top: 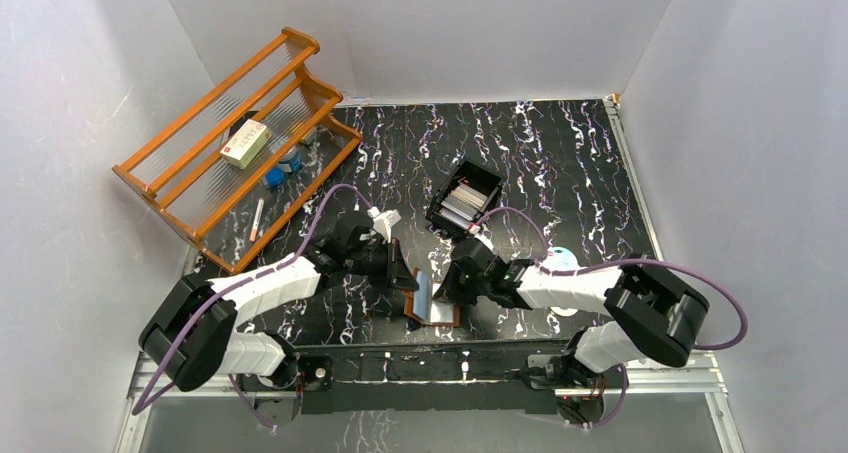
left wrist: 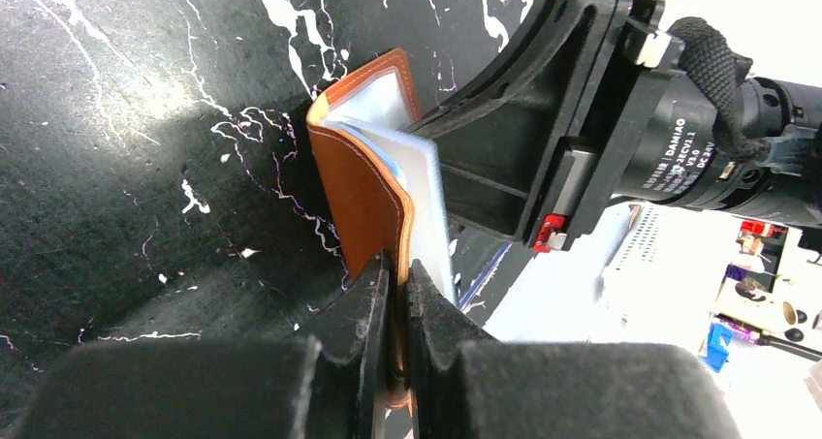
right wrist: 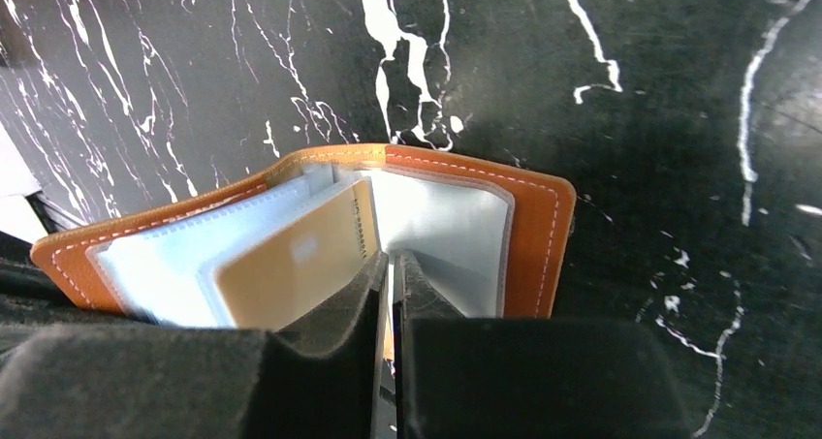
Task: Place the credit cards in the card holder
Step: Turn over the card slot in the card holder.
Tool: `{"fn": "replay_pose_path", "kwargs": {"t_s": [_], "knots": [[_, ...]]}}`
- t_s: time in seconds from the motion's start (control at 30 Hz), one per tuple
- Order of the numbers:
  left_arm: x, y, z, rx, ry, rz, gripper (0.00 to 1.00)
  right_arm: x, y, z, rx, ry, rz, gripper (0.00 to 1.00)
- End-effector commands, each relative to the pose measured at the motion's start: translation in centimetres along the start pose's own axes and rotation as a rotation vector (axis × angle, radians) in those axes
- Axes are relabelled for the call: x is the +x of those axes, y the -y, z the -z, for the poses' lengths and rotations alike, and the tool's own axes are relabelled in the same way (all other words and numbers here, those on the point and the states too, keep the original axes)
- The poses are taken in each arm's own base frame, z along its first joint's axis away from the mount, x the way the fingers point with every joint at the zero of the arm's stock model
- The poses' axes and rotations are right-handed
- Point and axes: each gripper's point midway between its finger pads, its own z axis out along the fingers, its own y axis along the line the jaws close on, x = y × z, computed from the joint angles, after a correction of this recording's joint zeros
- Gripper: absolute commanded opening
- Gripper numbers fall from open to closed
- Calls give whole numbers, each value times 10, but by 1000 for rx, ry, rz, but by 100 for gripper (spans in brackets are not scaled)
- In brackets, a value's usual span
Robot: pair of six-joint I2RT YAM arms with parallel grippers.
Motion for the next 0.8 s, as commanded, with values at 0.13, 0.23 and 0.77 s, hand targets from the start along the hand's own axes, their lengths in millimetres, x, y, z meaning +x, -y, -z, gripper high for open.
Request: {"fn": "replay_pose_path", "kwargs": {"t_s": [0.13, 0.23, 0.77], "knots": [[-1, 25, 1, 138, -17, -2, 0, 2, -16, -7, -55, -8, 5, 16], [0, 20, -2, 116, -25, 7, 0, 2, -15, -6, -56, -6, 2, 18], [-5, 4, 4, -35, -32, 0, 0, -70, -16, 77, 62, 300, 119, 39]]}}
